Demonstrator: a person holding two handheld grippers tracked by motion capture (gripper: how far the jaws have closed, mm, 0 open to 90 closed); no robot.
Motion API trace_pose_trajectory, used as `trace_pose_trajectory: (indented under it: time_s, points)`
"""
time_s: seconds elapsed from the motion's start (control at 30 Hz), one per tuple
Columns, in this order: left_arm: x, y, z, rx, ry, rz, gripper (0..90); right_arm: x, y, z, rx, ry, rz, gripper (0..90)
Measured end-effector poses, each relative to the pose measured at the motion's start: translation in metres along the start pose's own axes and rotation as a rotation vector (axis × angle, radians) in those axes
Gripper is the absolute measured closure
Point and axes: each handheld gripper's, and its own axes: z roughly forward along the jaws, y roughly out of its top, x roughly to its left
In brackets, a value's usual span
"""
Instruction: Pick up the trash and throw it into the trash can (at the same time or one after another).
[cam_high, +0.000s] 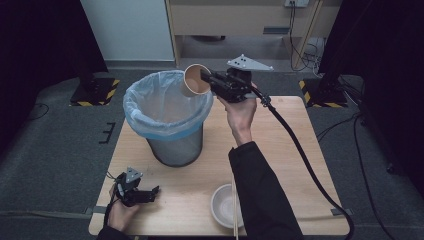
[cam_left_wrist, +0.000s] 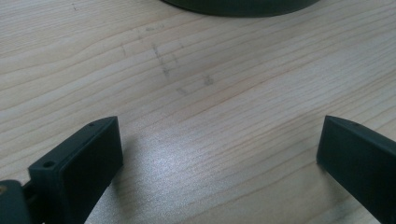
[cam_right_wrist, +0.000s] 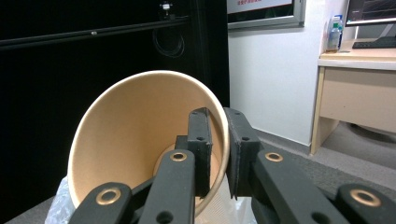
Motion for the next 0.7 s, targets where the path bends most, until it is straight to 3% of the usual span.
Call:
trace_pose_trajectory:
  time_s: [0.43, 0.7]
  points:
    - [0.000, 0.000, 0.000, 0.000, -0.002, 0.001, 0.0, 0.000, -0.022, 0.026, 0.036, 0.007, 0.022, 82.1]
    - [0.000, 0.000, 0.000, 0.000, -0.002, 0.001, 0.0, 0.003, -0.039, 0.042, 0.089, -0.001, 0.013, 82.0]
